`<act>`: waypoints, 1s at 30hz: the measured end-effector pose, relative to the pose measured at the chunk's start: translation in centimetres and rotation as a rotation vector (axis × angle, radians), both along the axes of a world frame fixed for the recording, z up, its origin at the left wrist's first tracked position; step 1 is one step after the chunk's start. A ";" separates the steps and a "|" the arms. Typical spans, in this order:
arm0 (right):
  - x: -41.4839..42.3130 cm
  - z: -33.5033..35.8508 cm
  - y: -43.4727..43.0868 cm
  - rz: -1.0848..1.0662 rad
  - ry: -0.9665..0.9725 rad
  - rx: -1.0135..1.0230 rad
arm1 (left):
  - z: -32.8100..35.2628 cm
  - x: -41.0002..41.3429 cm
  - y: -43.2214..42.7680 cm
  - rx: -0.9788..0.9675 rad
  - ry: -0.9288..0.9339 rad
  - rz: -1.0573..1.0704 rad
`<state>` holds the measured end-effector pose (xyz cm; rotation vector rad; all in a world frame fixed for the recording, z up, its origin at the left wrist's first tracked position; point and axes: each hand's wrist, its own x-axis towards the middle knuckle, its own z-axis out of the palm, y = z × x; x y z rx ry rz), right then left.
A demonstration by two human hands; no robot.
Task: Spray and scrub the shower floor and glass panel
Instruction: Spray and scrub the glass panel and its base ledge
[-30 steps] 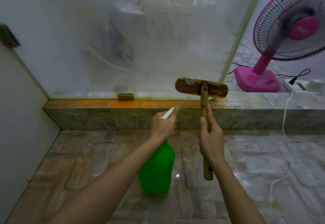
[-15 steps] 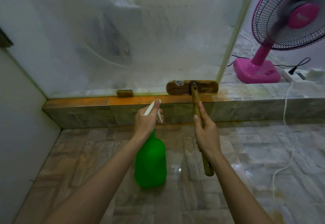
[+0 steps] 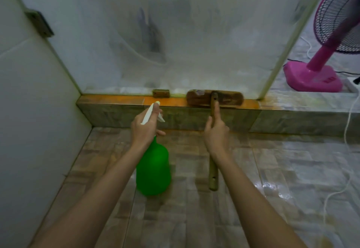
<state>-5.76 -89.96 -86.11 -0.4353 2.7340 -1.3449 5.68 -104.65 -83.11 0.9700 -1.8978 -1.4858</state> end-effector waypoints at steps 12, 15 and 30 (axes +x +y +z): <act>-0.2 1.3 0.7 -0.128 -0.037 0.023 | -0.2 3.1 -1.8 -0.022 0.026 0.031; 1.9 1.6 -4.0 0.064 -0.074 0.023 | -0.5 3.4 -1.7 0.002 0.030 0.024; 0.2 1.2 -1.9 -0.017 -0.059 -0.029 | -0.3 4.0 -0.4 0.032 0.026 -0.059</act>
